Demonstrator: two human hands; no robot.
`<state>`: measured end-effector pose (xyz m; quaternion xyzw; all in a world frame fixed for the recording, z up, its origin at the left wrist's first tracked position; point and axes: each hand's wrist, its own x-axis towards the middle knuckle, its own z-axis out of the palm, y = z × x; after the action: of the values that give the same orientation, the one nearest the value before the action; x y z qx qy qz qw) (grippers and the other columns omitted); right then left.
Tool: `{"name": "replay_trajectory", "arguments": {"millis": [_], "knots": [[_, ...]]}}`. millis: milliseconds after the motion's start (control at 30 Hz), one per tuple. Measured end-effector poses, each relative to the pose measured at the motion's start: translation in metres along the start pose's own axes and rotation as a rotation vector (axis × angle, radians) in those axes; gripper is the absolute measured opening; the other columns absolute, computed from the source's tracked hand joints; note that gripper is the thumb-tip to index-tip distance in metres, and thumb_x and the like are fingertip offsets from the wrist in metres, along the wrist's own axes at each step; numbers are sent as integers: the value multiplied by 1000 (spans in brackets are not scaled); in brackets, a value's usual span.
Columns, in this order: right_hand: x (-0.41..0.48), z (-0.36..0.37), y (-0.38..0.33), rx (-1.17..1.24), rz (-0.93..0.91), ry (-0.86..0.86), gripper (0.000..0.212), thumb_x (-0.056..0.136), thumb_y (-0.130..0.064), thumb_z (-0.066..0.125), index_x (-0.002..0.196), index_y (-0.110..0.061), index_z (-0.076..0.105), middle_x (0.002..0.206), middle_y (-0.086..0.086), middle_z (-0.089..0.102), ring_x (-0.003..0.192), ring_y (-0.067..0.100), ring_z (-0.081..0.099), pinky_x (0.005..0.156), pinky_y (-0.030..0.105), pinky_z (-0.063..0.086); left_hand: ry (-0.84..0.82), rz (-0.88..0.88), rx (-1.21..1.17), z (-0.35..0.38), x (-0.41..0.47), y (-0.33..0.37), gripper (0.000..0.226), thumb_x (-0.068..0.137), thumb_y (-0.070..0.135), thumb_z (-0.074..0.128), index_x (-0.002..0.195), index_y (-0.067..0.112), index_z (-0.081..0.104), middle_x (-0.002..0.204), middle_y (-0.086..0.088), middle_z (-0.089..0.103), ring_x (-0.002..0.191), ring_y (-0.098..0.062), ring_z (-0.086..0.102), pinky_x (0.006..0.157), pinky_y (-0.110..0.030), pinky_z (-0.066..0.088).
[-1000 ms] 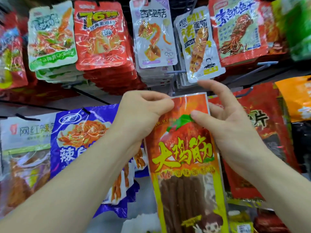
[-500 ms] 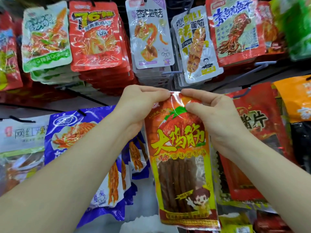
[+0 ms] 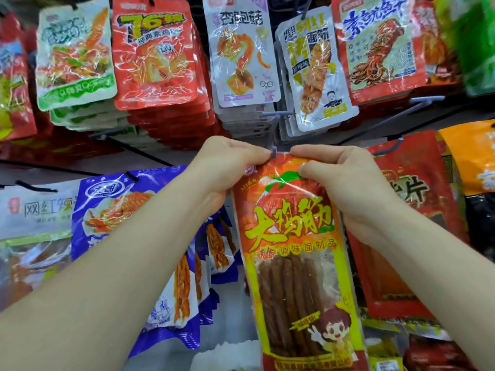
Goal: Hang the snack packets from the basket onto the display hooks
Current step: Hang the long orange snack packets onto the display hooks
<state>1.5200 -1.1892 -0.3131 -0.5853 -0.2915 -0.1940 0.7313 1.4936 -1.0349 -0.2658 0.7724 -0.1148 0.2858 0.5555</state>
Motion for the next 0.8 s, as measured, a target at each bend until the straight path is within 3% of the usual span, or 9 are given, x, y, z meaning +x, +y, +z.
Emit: {"name": "replay_trajectory", "arguments": {"millis": [100, 233, 300, 367, 433, 500, 633, 800], "knots": [[2, -1, 5, -68, -7, -3, 32, 84, 3, 62, 107, -17, 73, 88, 13, 75, 72, 22, 66, 79, 43, 58, 16, 64, 21, 1, 1, -9, 4, 80, 10, 75, 83, 13, 74, 85, -12, 73, 81, -28, 71, 82, -50, 57], [4, -4, 11, -177, -78, -29, 38, 83, 1, 63, 114, -19, 70, 92, 10, 76, 74, 19, 69, 81, 42, 57, 120, 95, -28, 2, -13, -21, 35, 79, 6, 75, 96, 28, 54, 97, -17, 69, 75, -31, 72, 69, -50, 59], [2, -8, 18, -280, -133, -98, 51, 80, -2, 68, 125, -24, 63, 103, 3, 74, 83, 21, 72, 85, 45, 57, 140, 171, 50, 2, -33, -36, 43, 81, 3, 72, 95, 33, 44, 95, -11, 68, 73, -28, 71, 62, -47, 60], [-3, -13, 27, -412, -227, -190, 70, 76, -2, 72, 136, -32, 50, 113, -4, 68, 88, 18, 70, 84, 44, 57, 83, 238, 178, 3, -54, -58, 48, 78, 2, 72, 97, 36, 45, 98, 1, 66, 79, -26, 70, 67, -50, 59], [-8, -20, 34, -552, -271, -245, 80, 78, -2, 70, 140, -42, 39, 102, -5, 67, 67, 10, 65, 70, 35, 56, 21, 225, 266, 6, -65, -78, 59, 76, -1, 71, 107, 43, 48, 101, 12, 64, 87, -20, 69, 79, -50, 57], [-12, -25, 41, -739, -320, -214, 80, 81, -4, 66, 141, -47, 35, 74, -6, 58, 51, 7, 53, 57, 25, 48, 11, 190, 331, 8, -67, -91, 71, 77, 0, 71, 123, 47, 46, 107, 16, 64, 91, -13, 68, 87, -44, 55], [-17, -20, 58, -959, -384, -157, 74, 90, -14, 58, 147, -47, 23, 82, -9, 45, 70, 16, 51, 71, 38, 47, 27, 189, 516, 18, -62, -99, 84, 84, 9, 70, 145, 47, 26, 127, 9, 58, 114, -11, 58, 98, -37, 49], [-8, -16, 64, -1100, -279, -225, 75, 94, -12, 51, 152, -39, 12, 75, -4, 46, 71, 21, 48, 66, 37, 40, 24, 119, 749, 27, -51, -99, 94, 87, 7, 63, 150, 44, 3, 122, -1, 48, 109, -21, 54, 89, -40, 51]]}}
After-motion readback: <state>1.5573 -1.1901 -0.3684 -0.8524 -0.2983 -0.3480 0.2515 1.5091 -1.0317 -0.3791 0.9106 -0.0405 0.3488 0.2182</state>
